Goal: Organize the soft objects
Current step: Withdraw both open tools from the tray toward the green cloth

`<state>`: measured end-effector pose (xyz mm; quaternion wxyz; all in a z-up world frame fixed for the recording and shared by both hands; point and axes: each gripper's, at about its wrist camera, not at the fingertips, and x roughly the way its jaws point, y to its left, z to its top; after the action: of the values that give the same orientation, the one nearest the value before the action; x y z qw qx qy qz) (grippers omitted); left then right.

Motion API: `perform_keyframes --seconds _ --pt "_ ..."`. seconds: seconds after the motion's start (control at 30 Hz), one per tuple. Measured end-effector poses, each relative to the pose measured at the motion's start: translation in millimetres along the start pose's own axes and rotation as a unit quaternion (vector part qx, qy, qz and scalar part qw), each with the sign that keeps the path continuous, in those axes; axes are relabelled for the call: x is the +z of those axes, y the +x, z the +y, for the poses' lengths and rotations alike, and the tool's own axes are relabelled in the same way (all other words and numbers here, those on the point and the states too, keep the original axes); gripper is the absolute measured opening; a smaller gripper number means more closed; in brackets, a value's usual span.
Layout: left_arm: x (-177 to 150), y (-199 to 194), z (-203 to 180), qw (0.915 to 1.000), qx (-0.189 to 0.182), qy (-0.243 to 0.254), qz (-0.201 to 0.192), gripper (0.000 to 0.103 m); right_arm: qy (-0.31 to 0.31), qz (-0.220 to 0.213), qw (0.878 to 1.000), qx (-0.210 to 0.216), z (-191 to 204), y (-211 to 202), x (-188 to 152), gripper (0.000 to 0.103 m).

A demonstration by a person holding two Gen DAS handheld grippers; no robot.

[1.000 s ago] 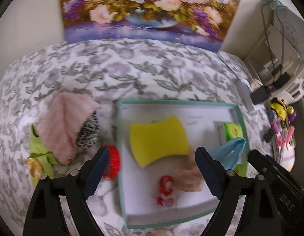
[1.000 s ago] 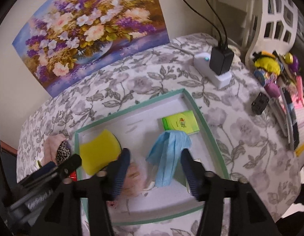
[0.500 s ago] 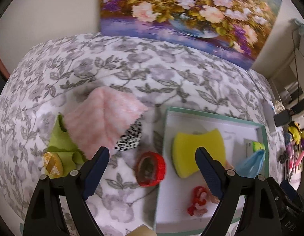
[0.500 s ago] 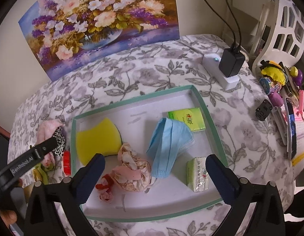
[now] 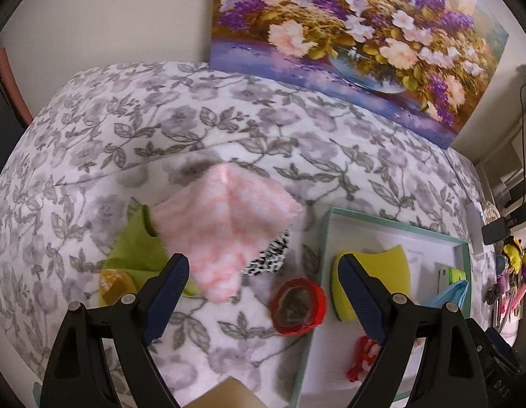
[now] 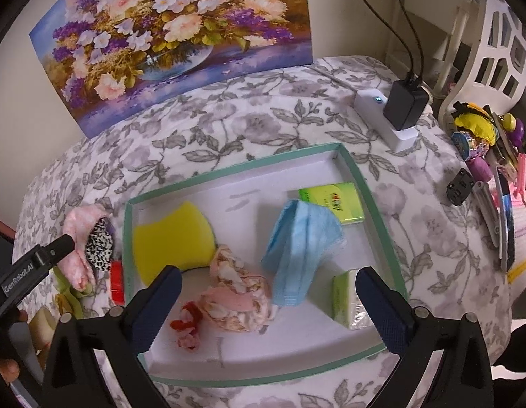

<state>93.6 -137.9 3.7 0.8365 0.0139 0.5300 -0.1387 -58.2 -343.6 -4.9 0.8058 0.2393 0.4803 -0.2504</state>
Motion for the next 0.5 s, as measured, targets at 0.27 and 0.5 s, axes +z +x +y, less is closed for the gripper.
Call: perform_keyframes --seconds 0.27,0.5 --pt "10.8 -22.5 66.6 0.9978 0.022 -0.054 -0.030 0.090 -0.021 -0.003 0.999 0.038 51.5 -1.2 -2.5 0.103" --pt "14.7 -48.5 140.0 0.9908 0.047 -0.109 -0.064 0.090 -0.084 0.001 0.994 0.076 126.6 -0.7 -15.9 0.103"
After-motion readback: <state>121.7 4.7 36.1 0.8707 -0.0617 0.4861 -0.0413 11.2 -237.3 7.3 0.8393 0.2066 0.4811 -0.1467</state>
